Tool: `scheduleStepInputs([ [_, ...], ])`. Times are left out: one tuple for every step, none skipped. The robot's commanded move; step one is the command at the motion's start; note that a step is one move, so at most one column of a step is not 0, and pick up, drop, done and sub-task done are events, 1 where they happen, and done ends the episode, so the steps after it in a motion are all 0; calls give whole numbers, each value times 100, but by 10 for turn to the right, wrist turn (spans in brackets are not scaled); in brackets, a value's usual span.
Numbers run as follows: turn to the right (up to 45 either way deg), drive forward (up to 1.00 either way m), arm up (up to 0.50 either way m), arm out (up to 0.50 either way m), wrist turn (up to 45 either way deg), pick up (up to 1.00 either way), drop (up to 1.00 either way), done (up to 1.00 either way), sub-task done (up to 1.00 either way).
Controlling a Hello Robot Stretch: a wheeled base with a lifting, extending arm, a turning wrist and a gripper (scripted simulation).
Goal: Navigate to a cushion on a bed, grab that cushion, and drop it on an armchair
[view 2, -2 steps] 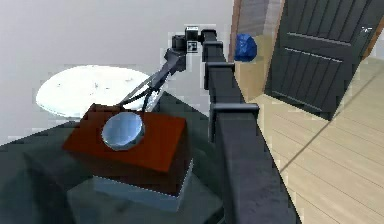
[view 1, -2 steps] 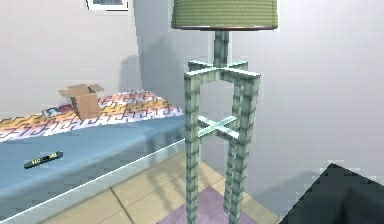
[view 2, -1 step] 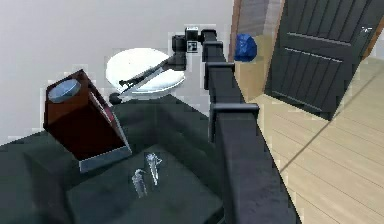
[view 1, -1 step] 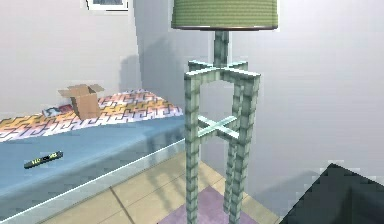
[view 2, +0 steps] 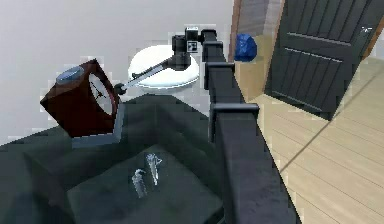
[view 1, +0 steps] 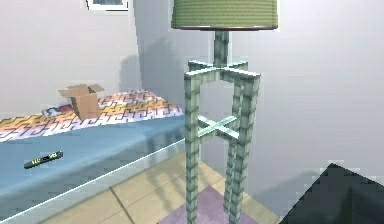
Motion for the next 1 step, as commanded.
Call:
scheduleStepInputs([
  [0,0,-36,0,0,0,0,0,0],
])
